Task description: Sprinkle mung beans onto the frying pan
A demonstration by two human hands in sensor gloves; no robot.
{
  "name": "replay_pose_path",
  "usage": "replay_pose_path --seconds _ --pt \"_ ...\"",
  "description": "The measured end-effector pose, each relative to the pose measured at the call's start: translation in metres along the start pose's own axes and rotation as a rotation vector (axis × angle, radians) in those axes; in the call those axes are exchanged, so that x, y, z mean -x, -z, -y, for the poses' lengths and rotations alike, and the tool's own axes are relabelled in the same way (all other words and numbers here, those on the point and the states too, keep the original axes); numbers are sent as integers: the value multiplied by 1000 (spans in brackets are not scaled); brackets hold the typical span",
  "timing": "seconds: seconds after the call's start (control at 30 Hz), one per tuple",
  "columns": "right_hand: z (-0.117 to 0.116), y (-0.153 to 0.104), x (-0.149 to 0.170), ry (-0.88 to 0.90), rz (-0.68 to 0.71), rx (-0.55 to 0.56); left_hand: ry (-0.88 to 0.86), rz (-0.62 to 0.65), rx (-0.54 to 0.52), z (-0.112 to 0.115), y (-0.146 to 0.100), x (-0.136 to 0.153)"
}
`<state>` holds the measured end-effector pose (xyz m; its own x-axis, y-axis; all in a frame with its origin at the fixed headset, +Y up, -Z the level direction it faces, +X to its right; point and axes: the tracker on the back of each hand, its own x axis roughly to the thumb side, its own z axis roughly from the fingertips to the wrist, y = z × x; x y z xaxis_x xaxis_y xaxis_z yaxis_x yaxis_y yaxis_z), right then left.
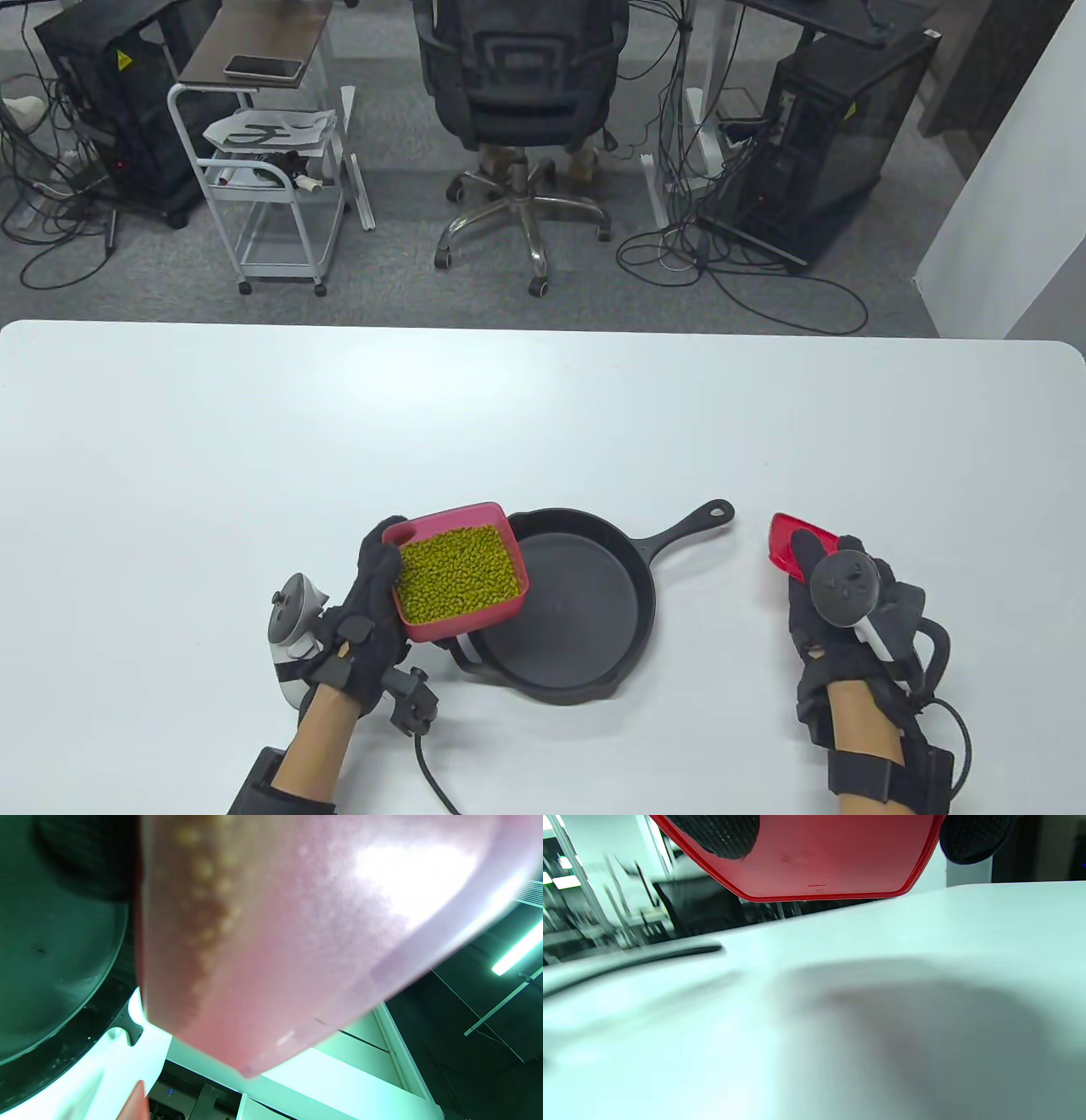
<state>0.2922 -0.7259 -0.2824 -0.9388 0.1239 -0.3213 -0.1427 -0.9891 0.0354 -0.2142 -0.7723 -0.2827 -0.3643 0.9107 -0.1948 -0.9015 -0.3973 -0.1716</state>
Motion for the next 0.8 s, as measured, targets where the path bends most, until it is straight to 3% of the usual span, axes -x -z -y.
replay_pose_path --seconds 0.17,0.4,0.6,0.8 --pt "-25 2 14 -77 -45 -102 -5 0 -5 -1 1 0" --pt "-31 -3 14 -101 -4 -148 -9 -19 -7 -3 2 2" --pt "-42 -5 7 -156 10 -458 -6 -25 -13 -3 1 2" --pt "-40 -3 5 -131 4 -484 3 -27 -17 -4 1 2"
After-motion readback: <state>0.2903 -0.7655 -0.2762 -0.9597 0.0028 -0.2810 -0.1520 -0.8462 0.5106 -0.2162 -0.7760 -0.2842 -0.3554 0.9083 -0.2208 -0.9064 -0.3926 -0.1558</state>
